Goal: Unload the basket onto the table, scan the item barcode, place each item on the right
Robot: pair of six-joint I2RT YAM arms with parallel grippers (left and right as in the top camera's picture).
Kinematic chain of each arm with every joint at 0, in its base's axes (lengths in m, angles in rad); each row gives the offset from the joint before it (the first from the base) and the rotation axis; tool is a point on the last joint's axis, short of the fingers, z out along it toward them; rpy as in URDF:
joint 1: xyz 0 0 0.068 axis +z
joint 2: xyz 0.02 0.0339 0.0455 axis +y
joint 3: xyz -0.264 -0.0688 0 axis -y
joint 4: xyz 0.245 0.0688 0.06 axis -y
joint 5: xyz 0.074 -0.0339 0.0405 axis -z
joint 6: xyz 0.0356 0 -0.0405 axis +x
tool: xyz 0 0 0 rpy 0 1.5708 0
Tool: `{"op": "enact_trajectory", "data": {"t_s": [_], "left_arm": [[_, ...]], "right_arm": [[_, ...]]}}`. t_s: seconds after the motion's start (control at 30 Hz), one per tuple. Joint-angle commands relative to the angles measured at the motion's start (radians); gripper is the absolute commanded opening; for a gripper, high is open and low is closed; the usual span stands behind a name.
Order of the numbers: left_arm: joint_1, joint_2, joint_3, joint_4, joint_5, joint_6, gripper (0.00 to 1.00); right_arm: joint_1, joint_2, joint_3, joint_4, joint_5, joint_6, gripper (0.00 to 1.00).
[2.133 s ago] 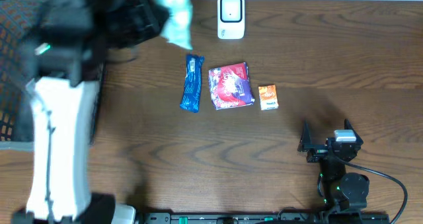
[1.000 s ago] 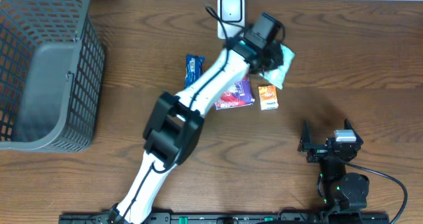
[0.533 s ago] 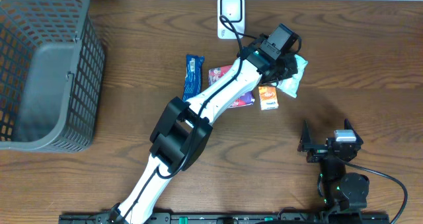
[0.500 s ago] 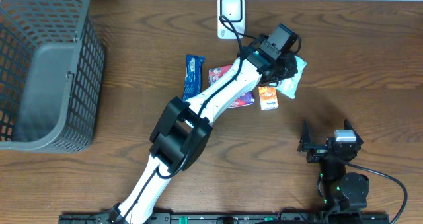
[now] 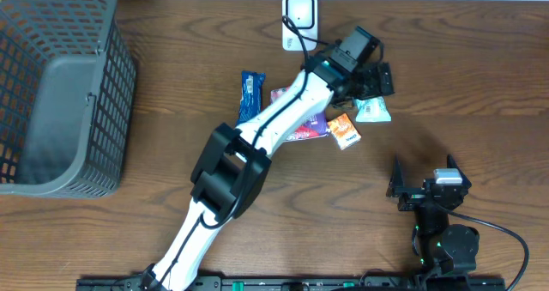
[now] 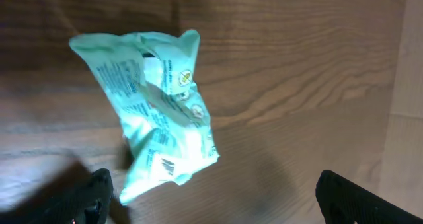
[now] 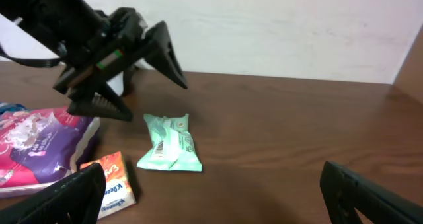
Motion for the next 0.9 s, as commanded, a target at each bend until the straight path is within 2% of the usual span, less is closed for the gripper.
{"op": "enact_trajectory", "data": {"t_s": [0.0,0.1,0.33,0.53,0.67,0.87], "left_arm": [[0.039,-0.104,0.009,-0.037,0.038,0.150,0.98],[0.064,-0.171,0.009,-0.107,-0.006,0.218,0.98],[0.118,-0.365,0.009,-0.364,-0.422,0.269,0.98],[0.186,-0.505,0.009,-0.592,-0.695,0.269,0.98],[0.267,-0.541,0.009,-0.745,-0.765,0.269,0.98],[0.440,-0.536,-0.029,-0.918,-0.769,0.268,0.98]], "right_arm": [[-0.004,-0.005,-0.002,-0.004,0.002,-0.008,0.99],[-0.004,-0.005,-0.002,-0.004,0.002,-0.008,0.99],[-0.004,-0.005,-0.002,-0.004,0.002,-0.008,0.99],[-0.004,-0.005,-0.002,-0.004,0.002,-0.008,0.99],[-0.004,-0.005,-0.002,-0.004,0.002,-0.008,0.99],[-0.004,-0.005,-0.002,-0.004,0.002,-0.008,0.99]]}}
